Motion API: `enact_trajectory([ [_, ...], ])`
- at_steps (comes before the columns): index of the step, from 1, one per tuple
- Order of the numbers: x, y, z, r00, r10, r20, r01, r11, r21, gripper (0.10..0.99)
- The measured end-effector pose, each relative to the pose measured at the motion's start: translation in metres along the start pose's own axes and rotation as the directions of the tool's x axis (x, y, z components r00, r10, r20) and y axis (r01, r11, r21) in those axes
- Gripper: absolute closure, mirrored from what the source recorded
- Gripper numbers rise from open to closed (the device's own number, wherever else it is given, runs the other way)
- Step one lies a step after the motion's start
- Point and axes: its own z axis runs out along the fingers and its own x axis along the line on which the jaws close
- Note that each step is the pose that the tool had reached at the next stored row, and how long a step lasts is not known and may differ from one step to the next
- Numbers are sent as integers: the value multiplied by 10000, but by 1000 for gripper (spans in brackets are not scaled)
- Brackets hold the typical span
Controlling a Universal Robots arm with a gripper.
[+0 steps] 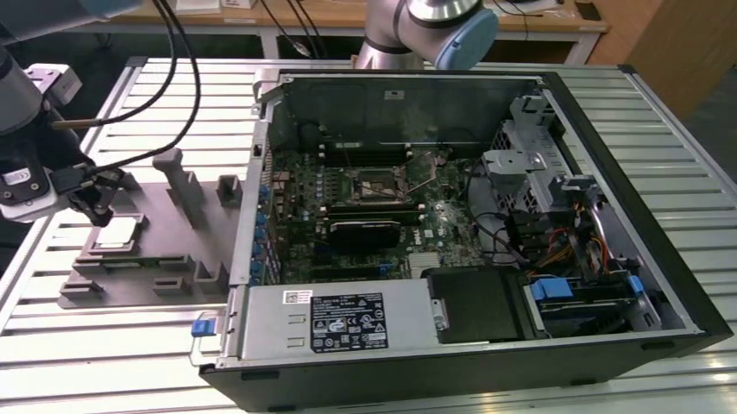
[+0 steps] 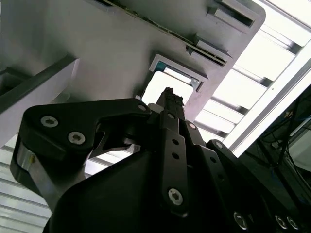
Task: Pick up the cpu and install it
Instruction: 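Pick up the cpu and move it towards the insertion slot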
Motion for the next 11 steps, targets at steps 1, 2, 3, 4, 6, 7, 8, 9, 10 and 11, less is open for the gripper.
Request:
enact_trajectory([
  [1, 1, -1, 18, 10000, 0, 0, 0, 10000, 0, 980],
  [2, 2, -2, 36, 10000, 0, -1, 0, 10000, 0, 980],
  [3, 3, -2, 54, 10000, 0, -2, 0, 10000, 1, 980],
  [4, 4, 1, 72, 10000, 1, -3, -1, 10000, 1, 980],
  [6, 6, 12, 104, 10000, 1, -1, -1, 10000, 0, 980],
  [7, 7, 17, 119, 10000, 0, -2, 0, 10000, 0, 980],
  [8, 8, 25, 134, 10000, 1, -2, -1, 10000, 0, 980],
  [9, 9, 33, 148, 10000, 1, -2, -1, 10000, 1, 980],
  [10, 10, 39, 162, 10000, 0, -2, 0, 10000, 1, 980],
  [11, 12, 44, 176, 10000, 0, -2, 0, 10000, 1, 980],
])
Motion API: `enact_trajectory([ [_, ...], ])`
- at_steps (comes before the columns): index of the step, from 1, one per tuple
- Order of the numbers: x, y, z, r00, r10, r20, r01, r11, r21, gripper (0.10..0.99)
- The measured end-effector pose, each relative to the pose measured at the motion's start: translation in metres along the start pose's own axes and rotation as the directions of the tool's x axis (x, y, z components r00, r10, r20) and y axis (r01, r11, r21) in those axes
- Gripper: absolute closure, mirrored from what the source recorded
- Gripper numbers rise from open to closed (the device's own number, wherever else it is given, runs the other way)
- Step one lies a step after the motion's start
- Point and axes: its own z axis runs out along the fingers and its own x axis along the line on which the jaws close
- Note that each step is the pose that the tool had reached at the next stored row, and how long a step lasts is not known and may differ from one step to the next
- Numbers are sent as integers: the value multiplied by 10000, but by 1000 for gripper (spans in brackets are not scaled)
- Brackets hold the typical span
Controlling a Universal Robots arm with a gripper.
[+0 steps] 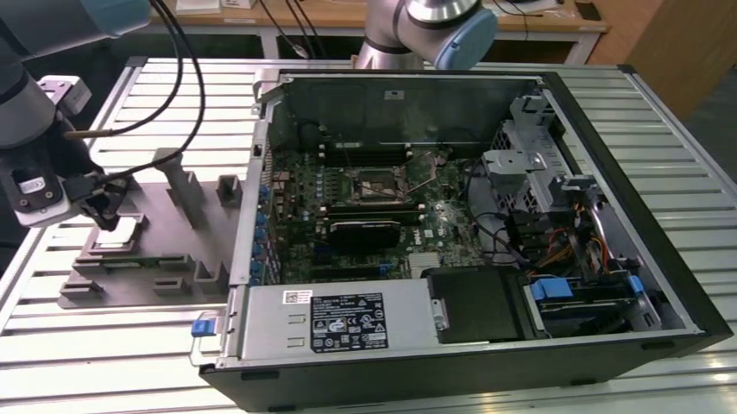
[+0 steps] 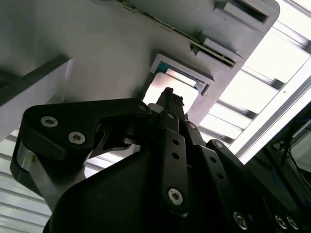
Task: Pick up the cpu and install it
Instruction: 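Pick up the cpu and move it towards the insertion slot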
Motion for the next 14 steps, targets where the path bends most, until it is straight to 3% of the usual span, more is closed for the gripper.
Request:
enact_trajectory([
  [10, 21, 34, 157, 10000, -77, -3, 77, 10000, -2, 980],
  [14, 22, 36, 169, 10000, -84, -7, 84, 10000, 1, 980],
])
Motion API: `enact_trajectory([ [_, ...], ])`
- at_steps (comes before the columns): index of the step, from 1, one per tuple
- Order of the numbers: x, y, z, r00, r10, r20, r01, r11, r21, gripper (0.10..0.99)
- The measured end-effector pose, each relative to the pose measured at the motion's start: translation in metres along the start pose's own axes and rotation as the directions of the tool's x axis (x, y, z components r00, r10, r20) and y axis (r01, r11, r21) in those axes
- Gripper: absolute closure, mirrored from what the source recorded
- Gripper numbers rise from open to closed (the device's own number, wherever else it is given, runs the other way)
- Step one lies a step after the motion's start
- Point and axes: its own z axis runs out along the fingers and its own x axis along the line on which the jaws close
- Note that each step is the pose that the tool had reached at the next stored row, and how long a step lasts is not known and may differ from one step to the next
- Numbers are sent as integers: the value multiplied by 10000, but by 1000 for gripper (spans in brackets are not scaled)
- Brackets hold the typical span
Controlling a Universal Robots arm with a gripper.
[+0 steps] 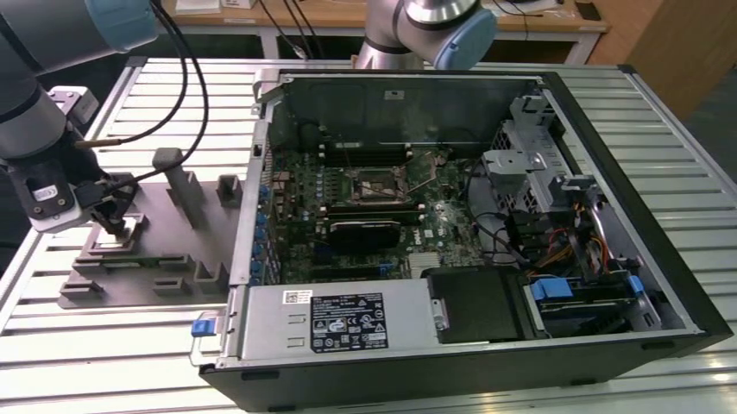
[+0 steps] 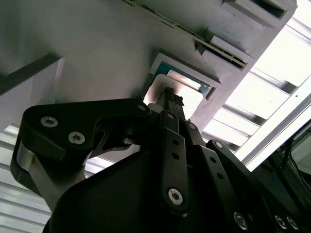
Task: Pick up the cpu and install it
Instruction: 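Pick up the cpu and move it towards the insertion slot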
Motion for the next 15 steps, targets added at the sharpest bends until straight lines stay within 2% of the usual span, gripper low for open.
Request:
enact_trajectory([
  [6, 0, 0, 4, 10000, 1, 3, -1, 10000, -2, 973],
  [8, 0, 0, 5, 10000, 1, 3, -1, 10000, -2, 855],
  [9, 0, 0, 5, 10000, 1, 3, -1, 10000, -1, 855],
  [11, 0, 0, 6, 10000, 1, 3, -1, 10000, -2, 737],
  [12, 0, 0, 6, 10000, 1, 3, -1, 10000, -2, 737],
  [14, 0, 0, 7, 10000, 1, 3, -1, 10000, -2, 620],
  [15, 0, 0, 7, 10000, 1, 2, -1, 10000, -1, 620],
])
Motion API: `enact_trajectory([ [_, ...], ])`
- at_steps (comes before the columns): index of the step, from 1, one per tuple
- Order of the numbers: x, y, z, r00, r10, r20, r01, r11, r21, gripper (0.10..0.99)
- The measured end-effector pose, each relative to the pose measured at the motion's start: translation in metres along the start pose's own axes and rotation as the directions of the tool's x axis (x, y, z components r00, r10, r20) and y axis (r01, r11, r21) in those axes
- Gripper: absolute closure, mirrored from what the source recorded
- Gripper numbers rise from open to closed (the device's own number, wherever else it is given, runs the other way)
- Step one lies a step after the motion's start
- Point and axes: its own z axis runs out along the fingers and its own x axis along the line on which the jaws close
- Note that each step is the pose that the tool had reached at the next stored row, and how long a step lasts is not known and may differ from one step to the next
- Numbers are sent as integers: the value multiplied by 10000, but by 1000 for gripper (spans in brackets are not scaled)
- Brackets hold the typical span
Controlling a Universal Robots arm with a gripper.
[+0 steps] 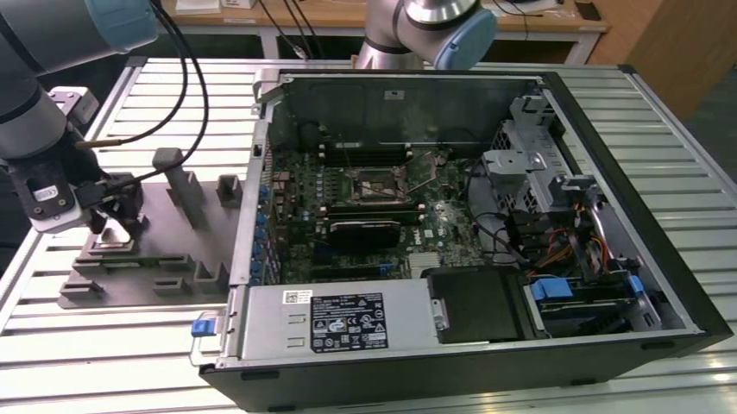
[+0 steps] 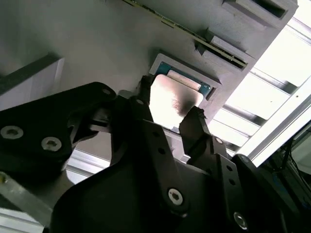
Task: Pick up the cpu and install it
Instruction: 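Pick up the cpu and move it towards the insertion slot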
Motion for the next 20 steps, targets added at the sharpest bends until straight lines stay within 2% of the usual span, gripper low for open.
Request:
enact_trajectory([
  [1, 0, 0, 1, 10000, 0, 0, 0, 10000, 0, 561],
  [2, 0, 0, 1, 10000, 0, 0, 0, 10000, 0, 561],
  [3, 0, 0, 1, 10000, 0, 0, 0, 10000, 0, 502],
  [4, 0, 0, 2, 10000, 0, 0, 0, 10000, 0, 502],
  [5, 0, 0, 2, 10000, 0, 0, 0, 10000, 0, 439],
  [20, 1, 2, 48, 9988, -489, -22, 489, 9988, 79, 439],
])
